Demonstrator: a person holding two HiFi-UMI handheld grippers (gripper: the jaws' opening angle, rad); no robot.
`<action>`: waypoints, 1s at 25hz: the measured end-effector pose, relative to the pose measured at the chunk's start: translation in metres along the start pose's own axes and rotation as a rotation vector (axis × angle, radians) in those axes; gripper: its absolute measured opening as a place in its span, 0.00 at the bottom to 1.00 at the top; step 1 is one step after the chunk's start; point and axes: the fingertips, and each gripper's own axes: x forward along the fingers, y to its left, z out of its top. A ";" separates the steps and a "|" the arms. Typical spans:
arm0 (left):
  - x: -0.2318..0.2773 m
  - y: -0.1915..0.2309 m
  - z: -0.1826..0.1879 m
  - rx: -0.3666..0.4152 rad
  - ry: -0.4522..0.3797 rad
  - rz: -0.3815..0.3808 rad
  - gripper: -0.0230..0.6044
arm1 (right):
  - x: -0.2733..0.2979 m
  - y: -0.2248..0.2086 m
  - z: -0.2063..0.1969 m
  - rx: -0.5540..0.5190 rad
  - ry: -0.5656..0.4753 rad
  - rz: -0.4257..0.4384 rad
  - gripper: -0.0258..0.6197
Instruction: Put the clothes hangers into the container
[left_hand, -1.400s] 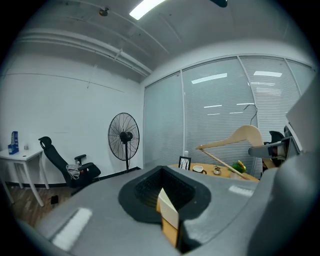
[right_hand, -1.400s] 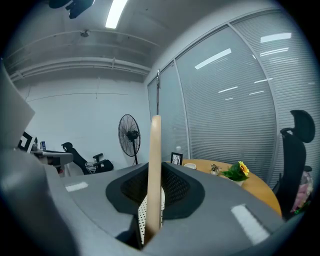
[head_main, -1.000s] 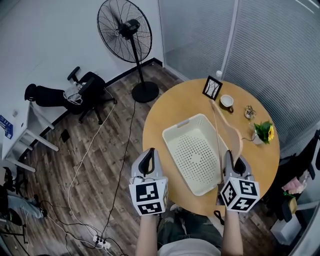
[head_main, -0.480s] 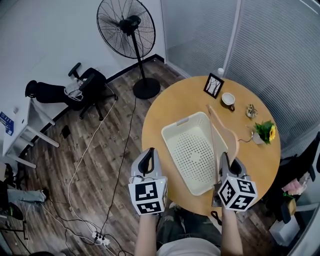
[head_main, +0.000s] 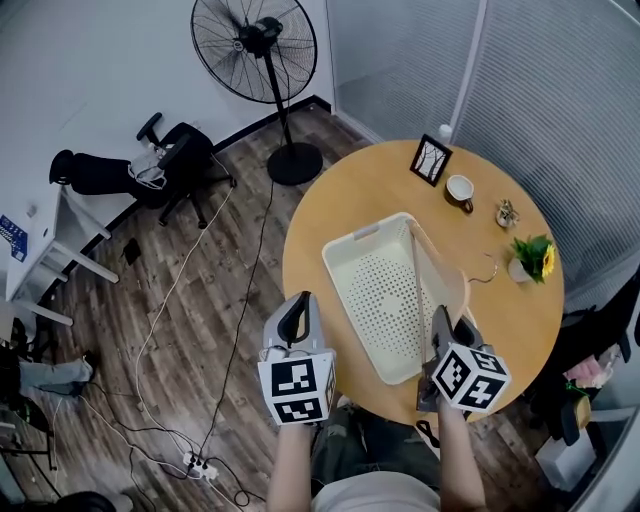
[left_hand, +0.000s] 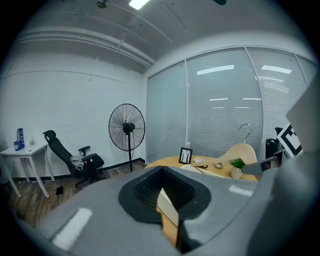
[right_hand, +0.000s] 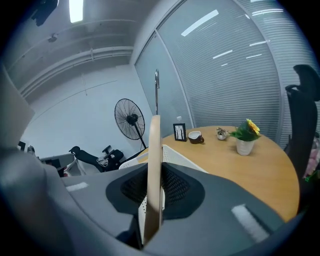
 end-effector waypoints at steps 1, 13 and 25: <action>0.000 0.000 -0.001 0.001 0.003 0.000 0.04 | 0.001 0.000 -0.003 0.009 0.008 0.000 0.16; -0.001 0.010 -0.015 -0.011 0.036 0.018 0.04 | 0.028 -0.004 -0.039 0.134 0.093 0.010 0.16; -0.002 0.020 -0.029 -0.027 0.064 0.041 0.04 | 0.048 -0.008 -0.045 0.217 0.117 -0.016 0.16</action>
